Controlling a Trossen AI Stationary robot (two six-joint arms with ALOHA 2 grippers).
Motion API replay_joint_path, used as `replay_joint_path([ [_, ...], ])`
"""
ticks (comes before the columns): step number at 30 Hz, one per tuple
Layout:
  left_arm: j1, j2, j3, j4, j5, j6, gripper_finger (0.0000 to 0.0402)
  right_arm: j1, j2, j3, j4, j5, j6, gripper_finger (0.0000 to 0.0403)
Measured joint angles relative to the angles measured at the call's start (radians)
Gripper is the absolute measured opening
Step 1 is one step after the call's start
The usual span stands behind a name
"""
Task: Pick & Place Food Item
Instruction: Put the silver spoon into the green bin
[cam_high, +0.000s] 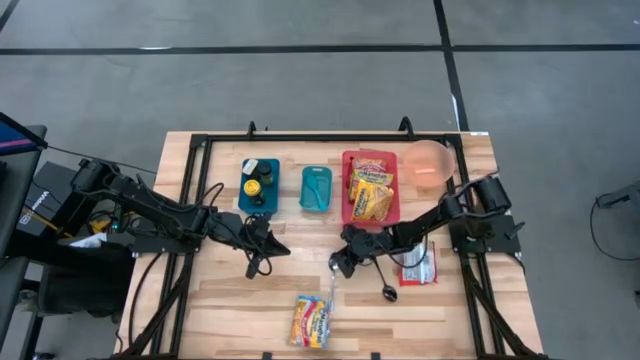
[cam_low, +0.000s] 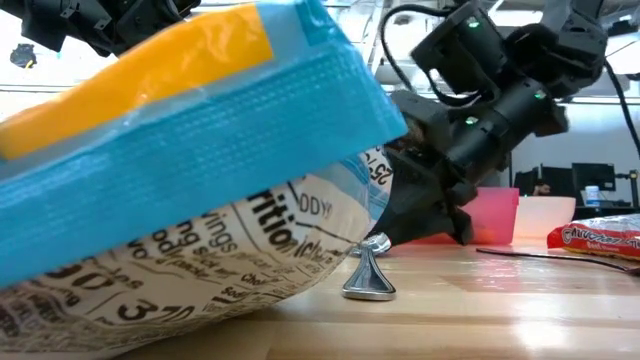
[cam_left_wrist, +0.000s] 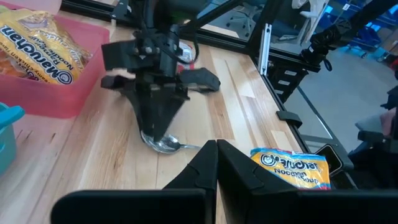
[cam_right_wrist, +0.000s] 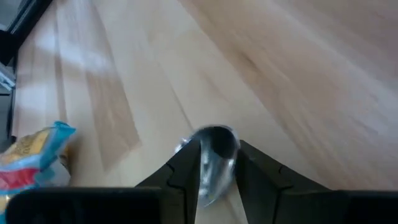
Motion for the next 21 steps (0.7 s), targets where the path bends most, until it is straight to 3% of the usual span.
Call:
replay_joint_path([
  [5,0.000,0.000,0.000,0.002,0.000,0.000,0.0001,0.000,0.064,0.069,0.001,-0.020,-0.035,0.0091],
  [21,0.000,0.000,-0.026,0.017,0.000,-0.022,0.0001,0.001,0.027,0.081,-0.095,-0.046,-0.056,0.0089],
])
